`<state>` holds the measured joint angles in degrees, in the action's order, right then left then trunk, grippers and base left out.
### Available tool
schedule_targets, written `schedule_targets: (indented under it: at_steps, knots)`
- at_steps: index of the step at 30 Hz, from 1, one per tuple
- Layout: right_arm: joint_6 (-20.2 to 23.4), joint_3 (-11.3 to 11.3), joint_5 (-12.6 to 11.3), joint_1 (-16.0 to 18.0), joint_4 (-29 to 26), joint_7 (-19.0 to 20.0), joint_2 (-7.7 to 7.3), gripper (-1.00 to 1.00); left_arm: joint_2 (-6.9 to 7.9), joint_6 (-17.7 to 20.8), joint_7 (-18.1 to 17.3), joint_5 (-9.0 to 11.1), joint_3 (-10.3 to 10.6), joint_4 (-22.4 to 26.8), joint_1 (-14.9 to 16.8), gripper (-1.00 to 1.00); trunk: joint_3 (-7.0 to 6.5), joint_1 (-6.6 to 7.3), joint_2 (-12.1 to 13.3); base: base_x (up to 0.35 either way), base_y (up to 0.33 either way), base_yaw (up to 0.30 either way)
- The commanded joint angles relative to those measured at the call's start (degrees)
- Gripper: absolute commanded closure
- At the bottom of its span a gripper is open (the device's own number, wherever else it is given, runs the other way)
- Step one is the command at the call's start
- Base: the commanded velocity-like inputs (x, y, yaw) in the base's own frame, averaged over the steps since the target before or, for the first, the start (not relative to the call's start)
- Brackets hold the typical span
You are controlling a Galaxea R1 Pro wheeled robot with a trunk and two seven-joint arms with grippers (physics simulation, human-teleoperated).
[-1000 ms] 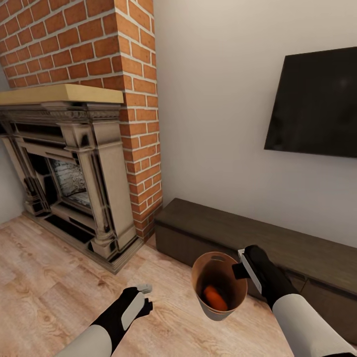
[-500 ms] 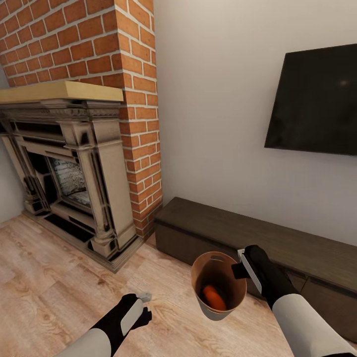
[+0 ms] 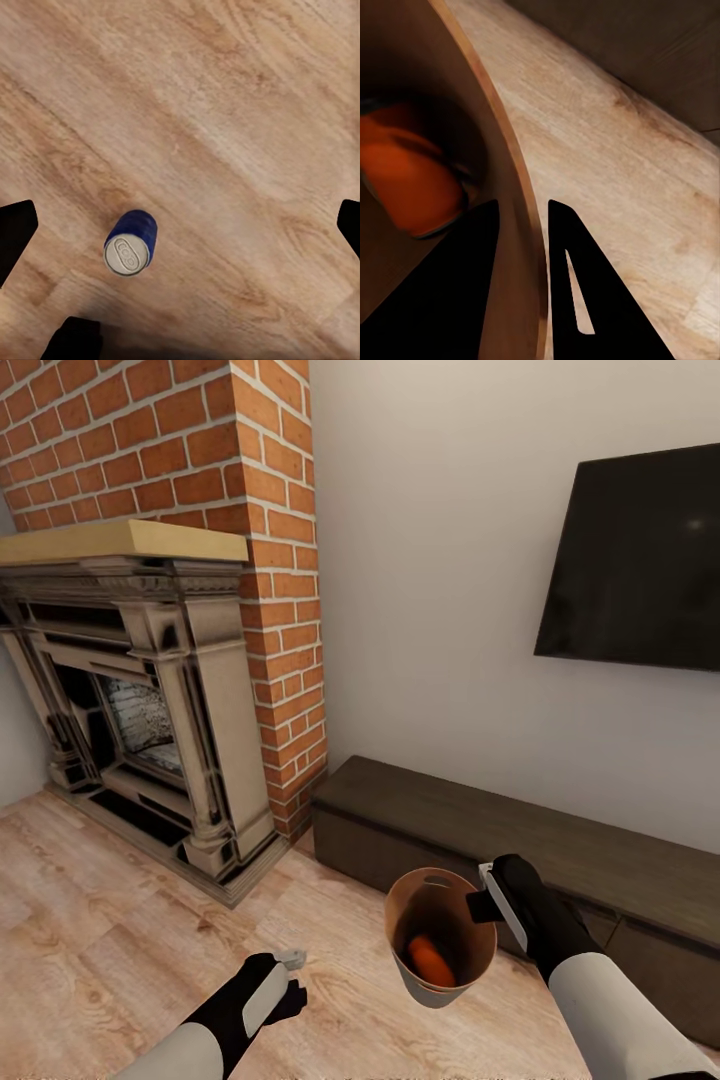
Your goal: Put the three can of soda from the living room inside the tash can in the kitchen.
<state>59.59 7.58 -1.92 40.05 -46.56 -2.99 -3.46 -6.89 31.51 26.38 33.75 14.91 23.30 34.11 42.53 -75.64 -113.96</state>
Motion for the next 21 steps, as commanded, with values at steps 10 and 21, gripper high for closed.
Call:
schedule_targets:
  at_steps: [10, 21]
  knots:
    - [-0.06, -0.02, -0.8, 0.03, -0.02, 0.18, -0.02, 1.0, 1.17, 0.07, -2.79, -0.2, -0.05, -0.08, -0.04, -1.0, 0.86, 0.0, -0.01, 0.0, 0.0, 0.0]
    - [-0.08, -0.02, -0.73, 0.03, -0.02, 0.18, -0.02, 1.0, 4.37, 0.49, -9.65, -0.25, -0.05, -1.93, -0.1, -1.0, 1.88, 0.0, -0.01, 0.0, 0.0, 0.0]
